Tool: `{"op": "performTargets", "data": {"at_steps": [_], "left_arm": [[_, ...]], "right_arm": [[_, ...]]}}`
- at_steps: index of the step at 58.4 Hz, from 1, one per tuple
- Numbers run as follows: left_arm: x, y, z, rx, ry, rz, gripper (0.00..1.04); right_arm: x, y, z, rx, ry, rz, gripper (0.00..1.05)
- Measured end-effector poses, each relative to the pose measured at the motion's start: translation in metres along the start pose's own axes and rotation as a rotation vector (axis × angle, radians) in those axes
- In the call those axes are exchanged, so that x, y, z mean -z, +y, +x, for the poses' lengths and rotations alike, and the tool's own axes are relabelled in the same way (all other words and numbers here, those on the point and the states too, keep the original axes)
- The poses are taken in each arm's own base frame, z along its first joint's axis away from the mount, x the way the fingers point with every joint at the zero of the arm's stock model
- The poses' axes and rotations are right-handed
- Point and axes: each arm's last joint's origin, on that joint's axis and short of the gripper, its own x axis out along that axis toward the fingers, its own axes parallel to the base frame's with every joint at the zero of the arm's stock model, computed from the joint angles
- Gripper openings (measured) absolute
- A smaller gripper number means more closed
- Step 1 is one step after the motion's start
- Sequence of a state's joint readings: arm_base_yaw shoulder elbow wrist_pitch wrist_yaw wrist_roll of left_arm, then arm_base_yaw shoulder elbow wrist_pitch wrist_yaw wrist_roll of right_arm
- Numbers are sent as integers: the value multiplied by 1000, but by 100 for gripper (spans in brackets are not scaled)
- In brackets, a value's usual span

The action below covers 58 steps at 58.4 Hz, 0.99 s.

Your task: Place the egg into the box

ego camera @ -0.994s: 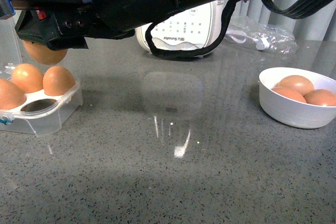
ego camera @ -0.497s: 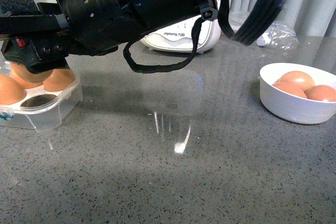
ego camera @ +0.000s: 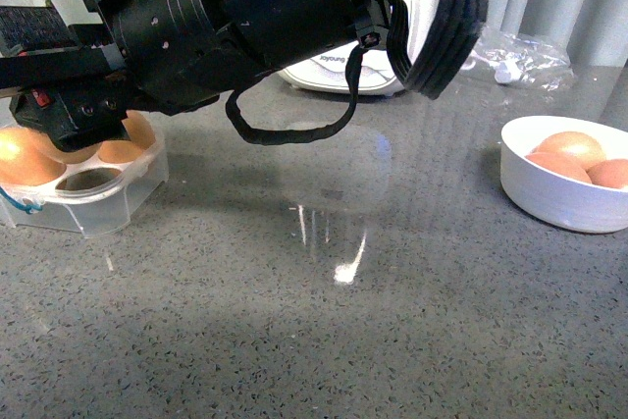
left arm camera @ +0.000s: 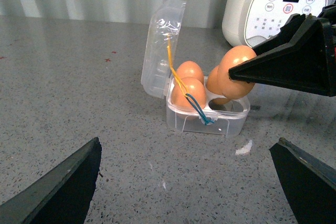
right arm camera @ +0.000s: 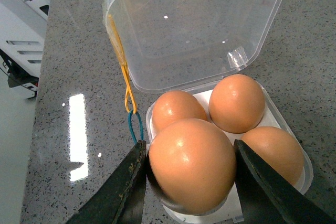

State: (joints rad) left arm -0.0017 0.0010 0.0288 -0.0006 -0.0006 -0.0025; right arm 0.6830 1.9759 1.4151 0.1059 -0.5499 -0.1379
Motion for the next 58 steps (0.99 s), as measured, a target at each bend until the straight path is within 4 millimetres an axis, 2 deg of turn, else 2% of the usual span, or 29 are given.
{"op": "performTargets", "data": {"at_steps": [24, 32, 35, 45, 52, 58], "left_arm": [[0, 0, 0, 0, 0, 0, 98], [0, 0, 0, 0, 0, 0, 98], [0, 0, 0, 0, 0, 0, 98], [0, 0, 0, 0, 0, 0, 98], [0, 0, 0, 0, 0, 0, 98], [0, 0, 0, 0, 0, 0, 98]], "right_arm": [[0, -1, 9, 7, 14, -16, 41], [-1, -1, 9, 9, 14, -17, 61], [-1, -1, 9, 12, 14, -18, 73], [0, -3, 8, 20, 9, -18, 98], [-1, -6, 5, 33, -2, -19, 97], [-5, -11, -5, 68, -34, -21, 98]]}}
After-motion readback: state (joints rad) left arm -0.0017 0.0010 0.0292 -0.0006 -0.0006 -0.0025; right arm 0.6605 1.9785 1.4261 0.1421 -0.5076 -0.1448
